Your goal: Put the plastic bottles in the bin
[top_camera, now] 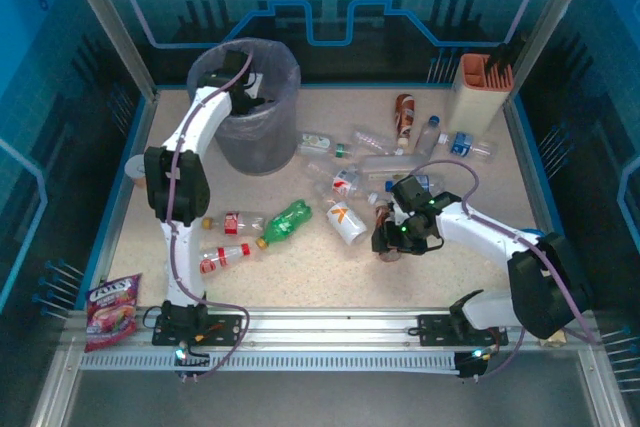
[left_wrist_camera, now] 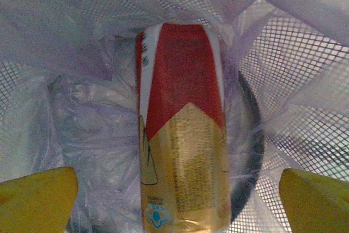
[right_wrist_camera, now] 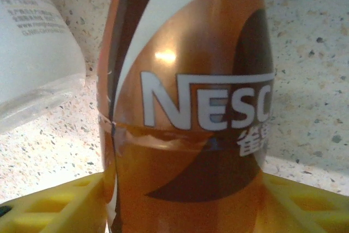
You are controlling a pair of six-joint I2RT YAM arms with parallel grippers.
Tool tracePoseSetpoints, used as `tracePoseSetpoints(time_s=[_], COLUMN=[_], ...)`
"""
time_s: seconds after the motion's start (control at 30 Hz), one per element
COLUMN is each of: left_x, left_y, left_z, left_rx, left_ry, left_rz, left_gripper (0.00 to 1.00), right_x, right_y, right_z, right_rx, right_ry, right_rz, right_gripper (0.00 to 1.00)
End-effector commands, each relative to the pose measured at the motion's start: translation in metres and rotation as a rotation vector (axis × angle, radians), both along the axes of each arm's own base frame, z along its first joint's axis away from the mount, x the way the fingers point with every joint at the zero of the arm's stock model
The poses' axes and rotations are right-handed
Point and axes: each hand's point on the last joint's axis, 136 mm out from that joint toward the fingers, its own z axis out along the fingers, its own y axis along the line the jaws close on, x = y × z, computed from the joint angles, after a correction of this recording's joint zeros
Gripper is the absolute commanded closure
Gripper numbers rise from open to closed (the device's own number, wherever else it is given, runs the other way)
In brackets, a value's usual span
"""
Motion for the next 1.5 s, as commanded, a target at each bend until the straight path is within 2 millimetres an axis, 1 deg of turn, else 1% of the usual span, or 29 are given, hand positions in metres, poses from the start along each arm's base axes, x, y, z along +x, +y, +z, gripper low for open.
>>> tracePoseSetpoints(time_s=[0.0,0.1,0.2,0.27,0.37,0.47,0.5,0.53,0.57,0.6,0.67,0.77,0.83,0.9,0.93,0.97,1.03,1.07,1.13,1.2,1.27,1.33,1.47], left_x=[-0.006,-0.008,-0.013,-0.016,-0.027,-0.045,-0.054,-0.064,-0.075,-0.087,-0.108,-0.142,-0.163,-0.179,-0.183,-0.185,-0.184,-0.185,-0.186,-0.185,-0.182,-0.177,-0.170], left_y=[-0.008,-0.005,-0.006,-0.005,0.002,0.009,0.010,0.008,0.005,-0.002,-0.021,-0.060,-0.087,-0.111,-0.122,-0.132,-0.154,-0.163,-0.179,-0.190,-0.196,-0.200,-0.201], left_z=[0.067,0.096,0.128,0.151,0.186,0.224,0.236,0.245,0.254,0.259,0.263,0.264,0.261,0.258,0.255,0.254,0.242,0.236,0.219,0.203,0.191,0.183,0.181], left_rx=[-0.017,-0.013,-0.028,-0.023,-0.029,-0.037,-0.047,-0.068,-0.100,-0.144,-0.211,-0.368,-0.478,-0.594,-0.684,-0.771,-0.953,-0.986,-0.961,-0.932,-0.937,-0.942,-0.944], left_ry=[-0.119,-0.178,-0.249,-0.304,-0.388,-0.479,-0.507,-0.530,-0.550,-0.560,-0.574,-0.548,-0.520,-0.485,-0.463,-0.448,-0.387,-0.363,-0.335,-0.312,-0.290,-0.285,-0.309], left_rz=[-0.034,-0.020,-0.004,0.015,0.067,0.114,0.126,0.129,0.126,0.116,0.074,-0.017,-0.063,-0.100,-0.091,-0.086,-0.051,-0.050,-0.048,-0.046,-0.030,-0.015,0.005], left_gripper=[0.02,0.01,0.01,0.01,0.01,0.01,0.01,0.01,0.01,0.01,0.01,0.01,0.01,0.01,0.01,0.01,0.01,0.01,0.01,0.01,0.03,0.07,0.20], right_x=[-0.001,0.000,0.002,0.003,0.004,0.006,0.008,0.011,0.013,0.020,0.031,0.045,0.053,0.058,0.062,0.065,0.067,0.069,0.070,0.069,0.066,0.066,0.066], right_y=[-0.001,-0.004,-0.009,-0.010,-0.010,-0.012,-0.012,-0.012,-0.011,-0.006,0.005,0.026,0.042,0.056,0.065,0.073,0.092,0.099,0.114,0.125,0.133,0.137,0.145], right_z=[-0.001,0.008,0.021,0.030,0.045,0.063,0.071,0.080,0.085,0.099,0.121,0.152,0.172,0.186,0.193,0.197,0.205,0.209,0.214,0.218,0.223,0.224,0.220], right_rx=[-0.018,-0.026,-0.034,-0.020,0.004,0.029,0.042,0.058,0.075,0.109,0.188,0.312,0.397,0.462,0.496,0.528,0.624,0.667,0.745,0.773,0.793,0.813,0.841], right_ry=[-0.009,-0.029,-0.059,-0.079,-0.102,-0.133,-0.153,-0.181,-0.205,-0.259,-0.338,-0.442,-0.504,-0.558,-0.604,-0.634,-0.672,-0.681,-0.677,-0.677,-0.695,-0.698,-0.681], right_rz=[0.009,0.016,0.019,0.023,0.035,0.062,0.070,0.080,0.095,0.115,0.155,0.227,0.280,0.335,0.371,0.399,0.449,0.455,0.471,0.492,0.513,0.507,0.502], right_gripper=[0.39,0.43,0.44,0.51,0.51,0.52,0.53,0.53,0.54,0.54,0.56,0.58,0.59,0.61,0.61,0.62,0.64,0.65,0.65,0.65,0.64,0.64,0.64])
